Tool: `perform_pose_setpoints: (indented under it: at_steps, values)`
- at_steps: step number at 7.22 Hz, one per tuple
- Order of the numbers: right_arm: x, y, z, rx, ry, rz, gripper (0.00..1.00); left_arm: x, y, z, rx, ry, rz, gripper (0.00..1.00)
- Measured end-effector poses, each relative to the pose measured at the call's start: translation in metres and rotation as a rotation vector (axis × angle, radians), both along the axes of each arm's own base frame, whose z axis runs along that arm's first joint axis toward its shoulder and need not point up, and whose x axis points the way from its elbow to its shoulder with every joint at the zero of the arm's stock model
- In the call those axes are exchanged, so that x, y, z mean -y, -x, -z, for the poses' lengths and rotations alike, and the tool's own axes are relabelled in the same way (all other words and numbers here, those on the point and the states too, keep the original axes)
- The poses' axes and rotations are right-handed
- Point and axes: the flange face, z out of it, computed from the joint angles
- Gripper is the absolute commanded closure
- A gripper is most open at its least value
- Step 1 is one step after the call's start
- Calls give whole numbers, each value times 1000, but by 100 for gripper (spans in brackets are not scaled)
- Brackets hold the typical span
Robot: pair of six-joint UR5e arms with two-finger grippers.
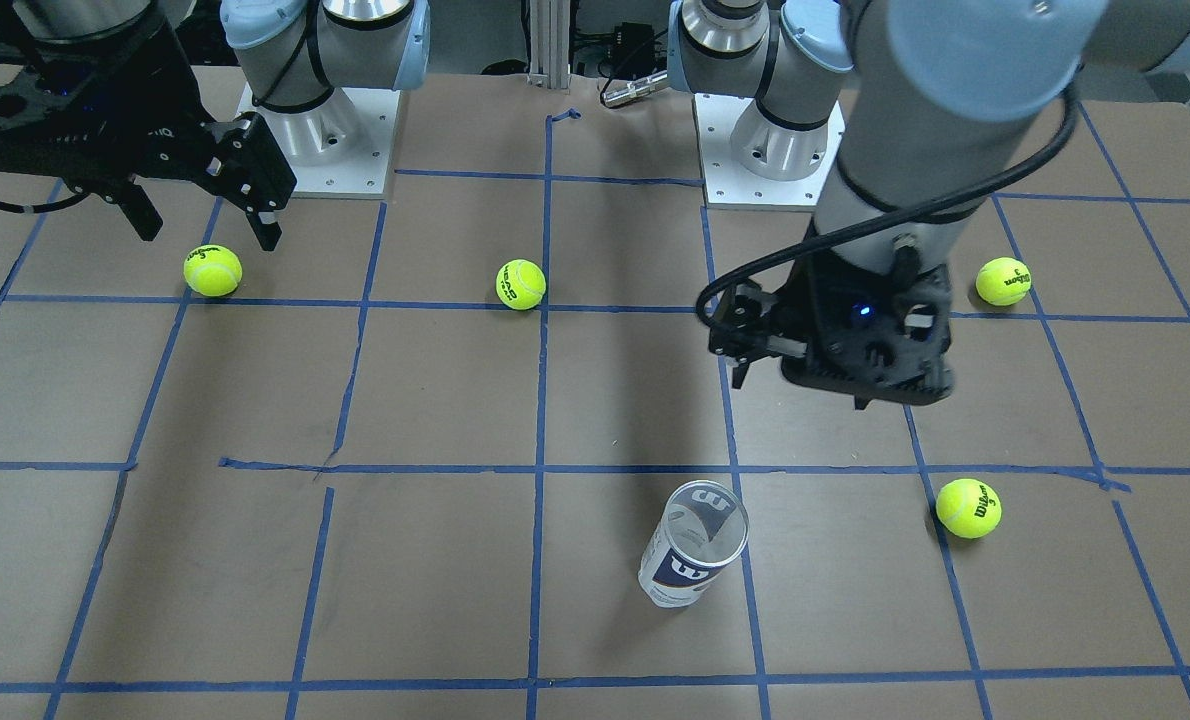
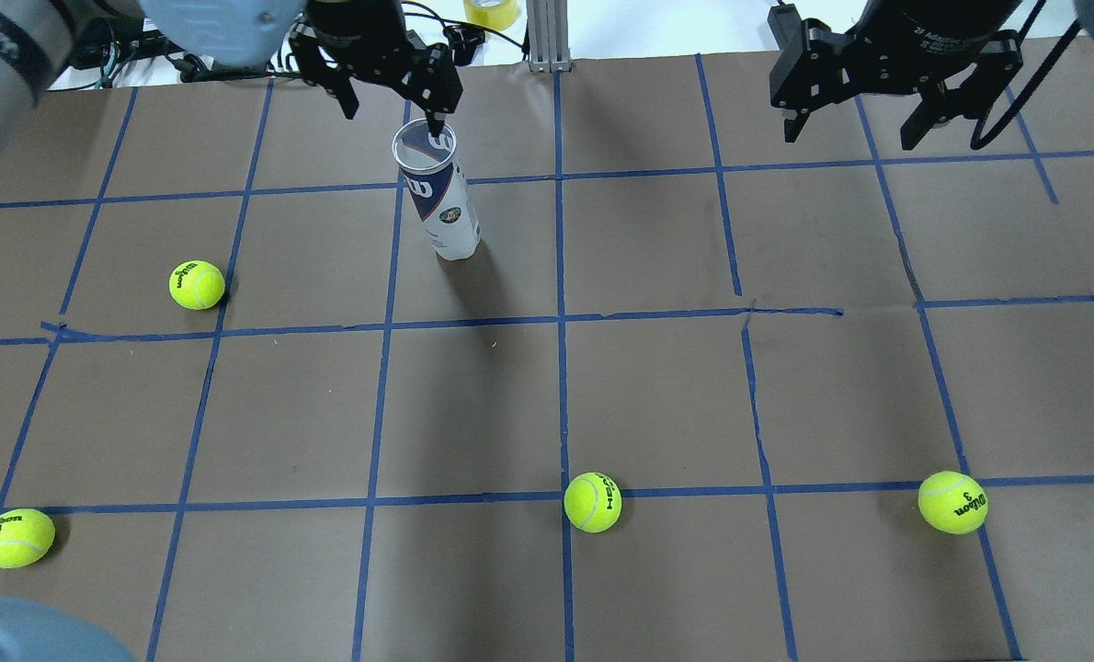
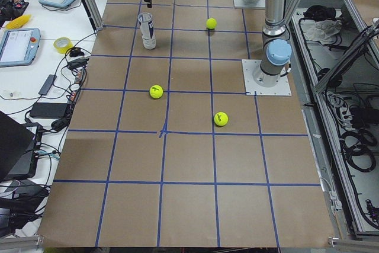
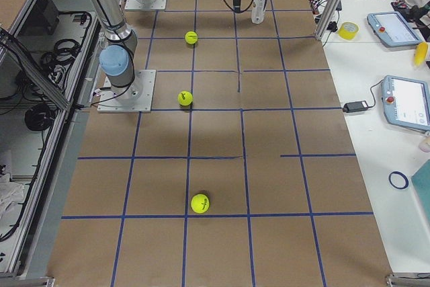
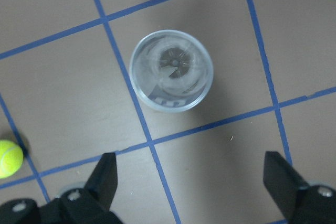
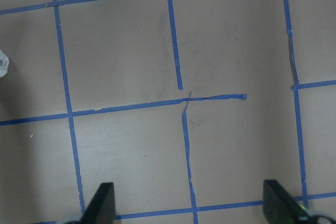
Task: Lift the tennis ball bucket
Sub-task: 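Open the left gripper and raise it away from the can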
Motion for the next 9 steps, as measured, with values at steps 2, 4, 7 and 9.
perform_pose_setpoints:
  at_steps: [2, 4, 7, 9]
  values:
    - [0, 0, 0, 0, -1, -5, 0, -24, -43, -14, 3, -27, -94, 0]
    - [0, 0, 0, -3, 0, -26, 0, -39, -84, -7, -3, -55, -176, 0]
    - [-3, 0, -2, -4, 3, -25, 0, -74, -92, 4, -60, -57, -204, 0]
    - [-3, 0, -5, -9, 13, -31, 0, -94, -89, 9, -58, -47, -202, 0]
